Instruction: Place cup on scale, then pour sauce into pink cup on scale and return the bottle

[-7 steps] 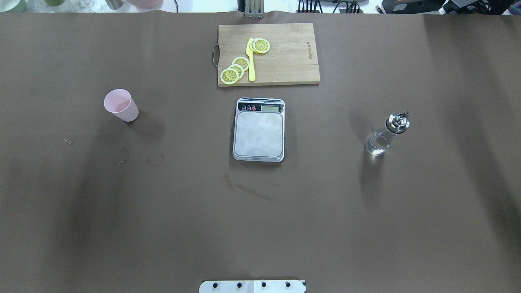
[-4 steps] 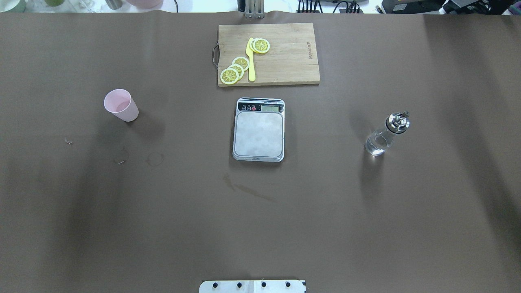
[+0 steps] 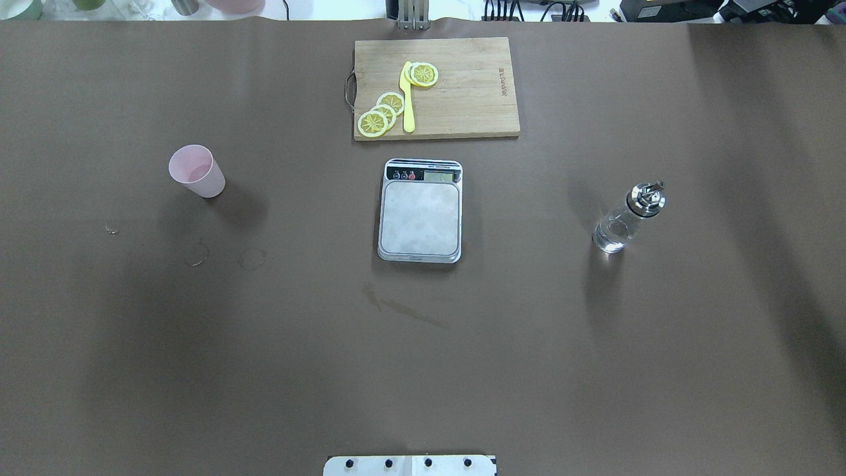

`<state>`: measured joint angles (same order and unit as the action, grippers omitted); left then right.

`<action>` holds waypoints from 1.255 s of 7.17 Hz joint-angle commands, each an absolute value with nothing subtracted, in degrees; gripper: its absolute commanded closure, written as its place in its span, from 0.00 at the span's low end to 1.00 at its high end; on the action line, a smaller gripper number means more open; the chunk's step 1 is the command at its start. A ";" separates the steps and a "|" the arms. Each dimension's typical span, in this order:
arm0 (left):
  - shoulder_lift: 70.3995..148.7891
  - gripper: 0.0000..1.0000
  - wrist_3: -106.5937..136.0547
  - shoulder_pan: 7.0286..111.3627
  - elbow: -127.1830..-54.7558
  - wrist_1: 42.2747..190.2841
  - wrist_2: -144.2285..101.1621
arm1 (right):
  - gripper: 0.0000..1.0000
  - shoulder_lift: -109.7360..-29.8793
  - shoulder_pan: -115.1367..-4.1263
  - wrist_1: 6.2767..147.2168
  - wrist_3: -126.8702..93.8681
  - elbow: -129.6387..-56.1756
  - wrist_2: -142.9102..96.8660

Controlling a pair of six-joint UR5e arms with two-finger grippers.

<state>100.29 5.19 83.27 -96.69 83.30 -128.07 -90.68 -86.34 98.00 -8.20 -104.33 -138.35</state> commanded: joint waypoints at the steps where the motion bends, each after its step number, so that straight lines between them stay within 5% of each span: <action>1: 105.99 0.01 5.10 77.97 -109.81 68.57 -120.87 | 0.00 -88.52 -85.61 97.56 -8.26 -104.77 -138.78; 4: 113.61 0.02 30.96 64.67 -106.90 76.66 -124.19 | 0.00 -82.90 -83.06 97.30 -8.09 -103.45 -138.34; 6: 113.12 0.02 47.50 60.04 -96.12 99.11 -122.27 | 0.00 -80.95 -82.71 95.28 -8.08 -104.24 -135.97; 9: 113.12 0.02 49.30 57.05 -88.60 104.05 -119.63 | 0.00 -80.42 -82.71 95.18 -8.43 -104.68 -136.32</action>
